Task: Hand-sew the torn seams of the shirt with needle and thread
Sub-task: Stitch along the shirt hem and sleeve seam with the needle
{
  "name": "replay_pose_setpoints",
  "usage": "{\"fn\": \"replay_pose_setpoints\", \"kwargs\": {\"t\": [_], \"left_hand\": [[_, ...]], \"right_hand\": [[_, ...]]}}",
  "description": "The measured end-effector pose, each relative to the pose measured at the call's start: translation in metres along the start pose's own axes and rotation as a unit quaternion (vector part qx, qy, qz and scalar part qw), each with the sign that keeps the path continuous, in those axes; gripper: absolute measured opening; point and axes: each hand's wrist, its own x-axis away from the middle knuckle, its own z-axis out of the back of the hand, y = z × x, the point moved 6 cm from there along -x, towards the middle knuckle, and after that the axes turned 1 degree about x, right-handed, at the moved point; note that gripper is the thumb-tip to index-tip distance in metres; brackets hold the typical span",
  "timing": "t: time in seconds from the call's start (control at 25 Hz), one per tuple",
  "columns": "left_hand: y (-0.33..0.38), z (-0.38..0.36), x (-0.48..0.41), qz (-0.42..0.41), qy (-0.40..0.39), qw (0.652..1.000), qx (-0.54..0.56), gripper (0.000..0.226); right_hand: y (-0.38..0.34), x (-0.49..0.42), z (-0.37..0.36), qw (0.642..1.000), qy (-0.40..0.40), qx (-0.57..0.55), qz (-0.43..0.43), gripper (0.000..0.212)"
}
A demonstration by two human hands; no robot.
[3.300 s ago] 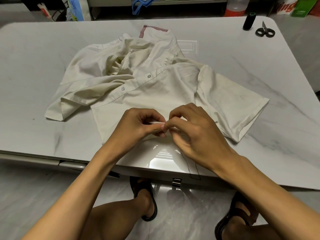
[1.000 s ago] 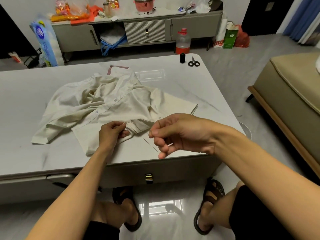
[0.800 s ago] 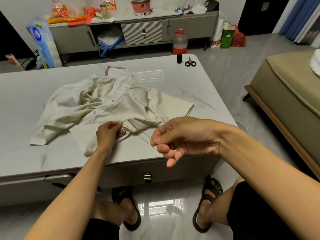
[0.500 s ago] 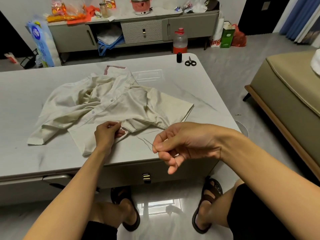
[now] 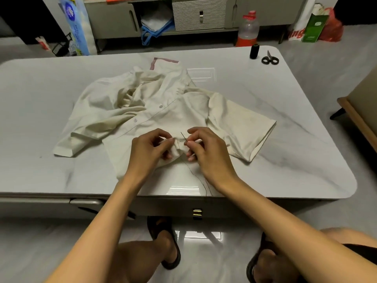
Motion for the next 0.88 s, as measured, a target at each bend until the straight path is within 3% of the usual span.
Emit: {"fn": "replay_pose_setpoints", "kwargs": {"t": [0.2, 0.48, 0.88], "left_hand": [[0.001, 0.003, -0.005, 0.0, -0.026, 1.0, -0.011, 0.005], [-0.008, 0.001, -0.005, 0.066, -0.12, 0.99, 0.011, 0.009], [-0.022, -0.003, -0.005, 0.16, -0.166, 0.969, 0.084, 0.012]], "right_hand": [[0.018, -0.02, -0.007, 0.996, 0.008, 0.091, 0.001, 0.015], [0.03, -0.031, -0.003, 0.996, -0.025, 0.088, -0.021, 0.015], [0.03, -0.028, -0.002, 0.991, -0.043, 0.128, 0.018, 0.015]]}}
